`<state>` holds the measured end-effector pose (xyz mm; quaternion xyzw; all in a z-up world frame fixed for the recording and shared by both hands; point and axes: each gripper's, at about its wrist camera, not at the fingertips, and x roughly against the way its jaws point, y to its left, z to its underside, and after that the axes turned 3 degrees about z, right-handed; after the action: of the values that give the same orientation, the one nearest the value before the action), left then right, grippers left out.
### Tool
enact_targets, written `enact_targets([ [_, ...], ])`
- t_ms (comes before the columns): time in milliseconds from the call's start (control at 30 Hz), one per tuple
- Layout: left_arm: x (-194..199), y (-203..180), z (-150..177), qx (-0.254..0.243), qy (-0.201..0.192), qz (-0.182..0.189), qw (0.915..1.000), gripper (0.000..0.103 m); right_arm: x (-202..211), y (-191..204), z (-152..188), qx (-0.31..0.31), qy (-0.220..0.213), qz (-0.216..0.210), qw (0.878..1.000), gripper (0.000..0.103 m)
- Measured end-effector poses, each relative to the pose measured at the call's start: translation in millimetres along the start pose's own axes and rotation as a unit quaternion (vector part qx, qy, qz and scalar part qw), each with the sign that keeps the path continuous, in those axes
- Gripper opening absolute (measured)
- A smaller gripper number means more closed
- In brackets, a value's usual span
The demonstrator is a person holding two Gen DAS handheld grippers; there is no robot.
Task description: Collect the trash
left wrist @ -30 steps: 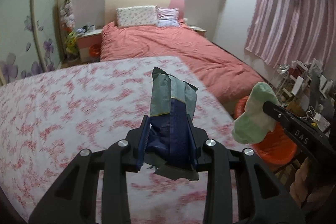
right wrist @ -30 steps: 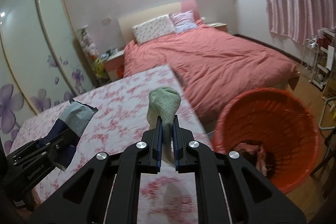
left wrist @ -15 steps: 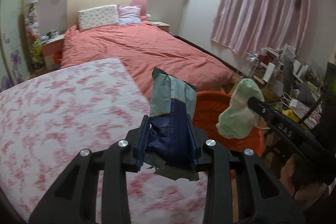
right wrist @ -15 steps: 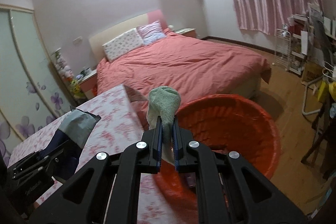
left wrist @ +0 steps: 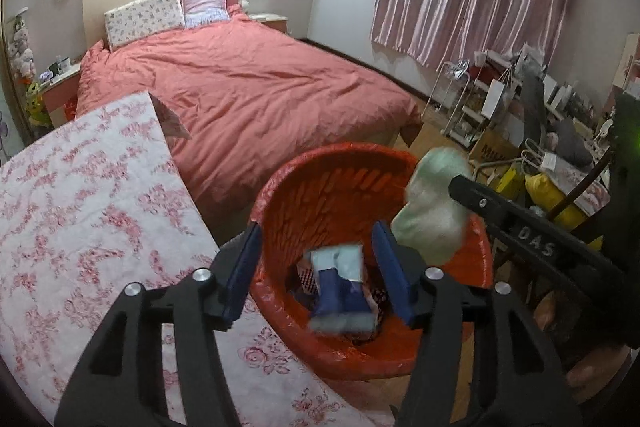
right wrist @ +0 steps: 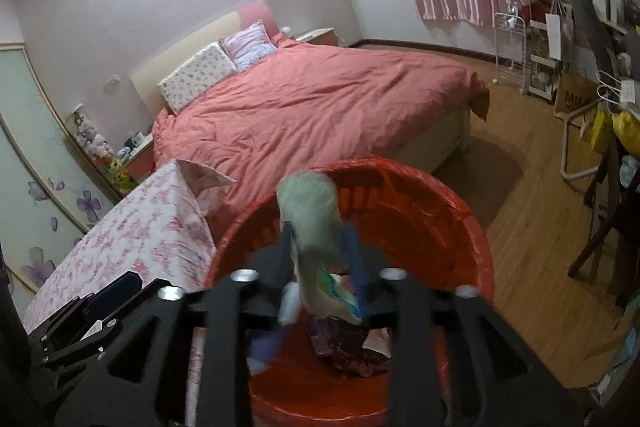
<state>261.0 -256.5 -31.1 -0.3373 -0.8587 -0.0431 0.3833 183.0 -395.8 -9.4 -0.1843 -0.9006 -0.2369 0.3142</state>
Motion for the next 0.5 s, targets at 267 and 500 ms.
enact_targets([
  [267,28,23,18,0.012,-0.018,-0.052,0.9984,0.097,20,5,6,0.02,-0.021,0.022,0.999,0.071],
  [500,93,48,43,0.037,-0.048,-0.115,0.9915,0.099,70,39,25,0.088,-0.085,0.095,0.988,0.099],
])
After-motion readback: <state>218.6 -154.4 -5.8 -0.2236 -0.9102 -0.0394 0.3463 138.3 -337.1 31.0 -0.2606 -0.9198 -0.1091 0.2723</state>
